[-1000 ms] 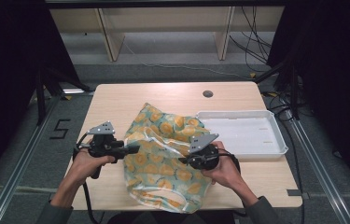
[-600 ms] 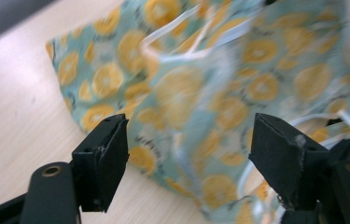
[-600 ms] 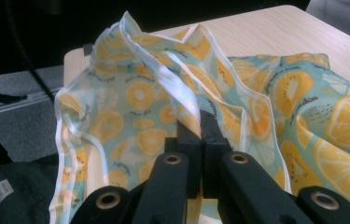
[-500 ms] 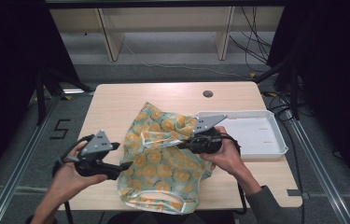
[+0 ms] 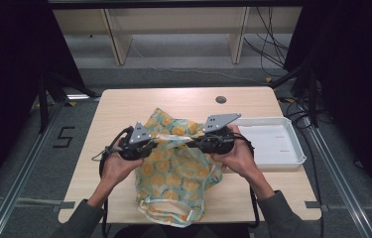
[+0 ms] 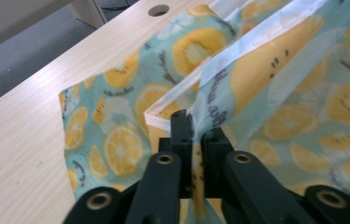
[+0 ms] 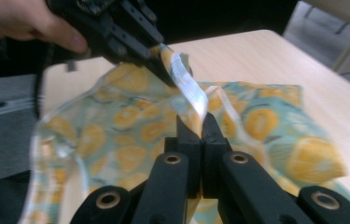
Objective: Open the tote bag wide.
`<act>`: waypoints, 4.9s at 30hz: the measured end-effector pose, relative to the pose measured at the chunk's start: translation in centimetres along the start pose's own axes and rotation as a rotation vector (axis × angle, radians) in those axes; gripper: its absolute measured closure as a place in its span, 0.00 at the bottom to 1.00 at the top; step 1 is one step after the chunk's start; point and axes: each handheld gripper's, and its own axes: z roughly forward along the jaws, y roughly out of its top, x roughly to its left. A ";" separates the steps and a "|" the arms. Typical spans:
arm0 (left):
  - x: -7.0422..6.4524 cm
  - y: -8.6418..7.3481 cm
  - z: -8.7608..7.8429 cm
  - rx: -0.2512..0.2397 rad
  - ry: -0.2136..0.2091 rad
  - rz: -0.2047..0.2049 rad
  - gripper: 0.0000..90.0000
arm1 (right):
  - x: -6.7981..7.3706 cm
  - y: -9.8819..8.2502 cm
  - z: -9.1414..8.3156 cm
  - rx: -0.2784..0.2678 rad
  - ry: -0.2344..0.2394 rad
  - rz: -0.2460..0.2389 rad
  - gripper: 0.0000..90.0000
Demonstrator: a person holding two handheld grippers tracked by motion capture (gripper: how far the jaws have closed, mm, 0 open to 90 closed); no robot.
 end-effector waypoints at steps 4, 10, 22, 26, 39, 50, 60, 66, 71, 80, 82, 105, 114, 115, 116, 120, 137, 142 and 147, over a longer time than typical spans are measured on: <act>1.6 1.0 0.4 -0.010 0.017 -0.018 0.99 | -1.7 0.1 0.8 0.033 -0.065 0.004 1.00; 3.2 1.5 2.3 -0.001 0.014 -0.060 0.94 | -4.2 0.5 2.1 0.101 -0.165 -0.008 1.00; -0.3 0.7 -0.7 0.019 0.058 0.038 0.41 | -6.7 0.1 3.3 0.157 -0.221 0.034 1.00; -2.3 1.6 -2.5 -0.090 0.056 0.073 0.40 | -7.0 0.0 3.5 0.156 -0.232 0.038 1.00; -2.4 0.4 5.2 0.171 0.141 0.153 0.38 | -6.9 0.4 3.3 0.155 -0.223 0.047 1.00; -1.3 0.9 5.4 0.138 0.086 0.126 0.96 | -7.5 0.1 3.3 0.143 -0.253 0.062 0.86; 2.3 3.5 5.1 0.111 -0.057 -0.052 0.98 | -4.3 1.4 -1.4 0.026 -0.317 0.046 0.56; 3.5 4.9 5.9 0.116 -0.060 -0.123 0.98 | 0.0 1.6 -2.1 -0.006 -0.288 -0.062 0.53; 4.4 5.8 5.4 0.096 -0.067 -0.151 0.98 | 2.1 0.4 -0.2 0.071 -0.250 -0.143 0.53; 5.1 6.5 5.0 0.088 -0.061 -0.201 0.97 | -1.1 -1.7 2.8 0.284 -0.487 -0.161 0.59; 5.7 6.5 5.2 0.063 -0.068 -0.182 0.97 | -3.2 -2.1 2.8 0.252 -0.510 -0.080 0.57; 7.9 1.0 8.7 0.051 -0.030 -0.292 0.89 | -10.7 -2.3 7.2 0.306 -0.520 0.031 0.97; 6.8 -2.3 9.4 0.137 -0.069 -0.251 0.73 | -11.4 -3.7 9.1 0.404 -0.448 0.087 0.88; 6.7 -2.3 9.1 0.136 -0.062 -0.253 0.66 | -11.3 -3.6 9.1 0.416 -0.453 0.101 0.88; 6.7 -2.2 8.5 0.123 -0.053 -0.255 0.59 | -11.3 -3.7 9.1 0.413 -0.457 0.106 0.88; 7.1 -1.4 5.1 -0.007 -0.019 -0.265 0.38 | -11.8 -4.1 9.1 0.420 -0.420 0.127 0.96; 2.4 0.7 8.5 0.147 0.007 0.079 0.55 | -11.8 -3.9 9.1 0.409 -0.441 0.155 0.85; 2.3 -0.2 10.4 0.179 0.008 0.104 0.68 | -11.6 -3.5 7.7 0.344 -0.464 0.214 0.54; 2.7 -0.4 10.9 0.179 0.019 0.101 0.85 | -9.8 -1.7 4.3 0.166 -0.420 0.179 0.43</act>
